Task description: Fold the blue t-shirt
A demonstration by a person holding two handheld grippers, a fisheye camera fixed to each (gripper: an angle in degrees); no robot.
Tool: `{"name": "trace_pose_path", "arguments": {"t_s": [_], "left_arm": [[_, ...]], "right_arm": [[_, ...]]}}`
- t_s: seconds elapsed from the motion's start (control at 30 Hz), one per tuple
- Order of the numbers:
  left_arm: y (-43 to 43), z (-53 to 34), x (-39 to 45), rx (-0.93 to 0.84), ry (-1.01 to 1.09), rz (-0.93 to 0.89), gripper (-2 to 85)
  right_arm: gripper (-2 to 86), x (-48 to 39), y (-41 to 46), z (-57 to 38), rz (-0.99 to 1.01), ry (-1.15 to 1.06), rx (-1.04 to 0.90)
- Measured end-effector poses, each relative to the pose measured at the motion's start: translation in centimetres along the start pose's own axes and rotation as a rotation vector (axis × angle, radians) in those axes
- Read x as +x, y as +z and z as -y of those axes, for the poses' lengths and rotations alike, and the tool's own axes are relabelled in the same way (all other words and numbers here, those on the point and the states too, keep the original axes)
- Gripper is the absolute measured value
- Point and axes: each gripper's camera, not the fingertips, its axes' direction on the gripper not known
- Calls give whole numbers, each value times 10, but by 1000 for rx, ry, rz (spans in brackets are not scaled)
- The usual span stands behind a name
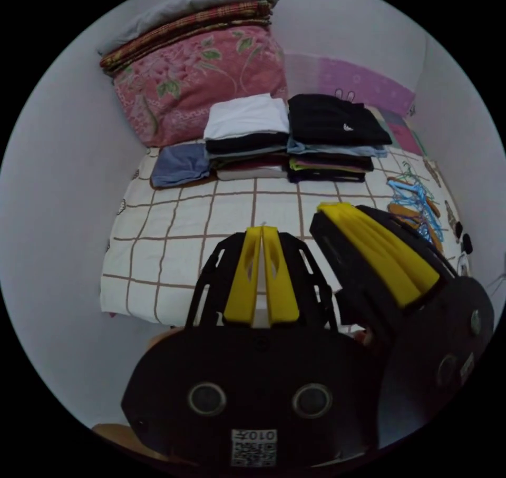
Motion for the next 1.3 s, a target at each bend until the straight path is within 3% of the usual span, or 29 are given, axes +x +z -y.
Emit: {"name": "trace_pose_path", "arguments": {"t_s": [0.2,0.53,1.3], "left_arm": [[3,6,-6,2,-20,-84,-3],[-13,14,-14,169,1,80,-3],[-5,33,-31,173,22,45,-4]], "right_arm": [[9,8,0,13,-21,7,18],[9,29,16,28,-25,50,14],[7,53,39,61,22,146,-57]]}}
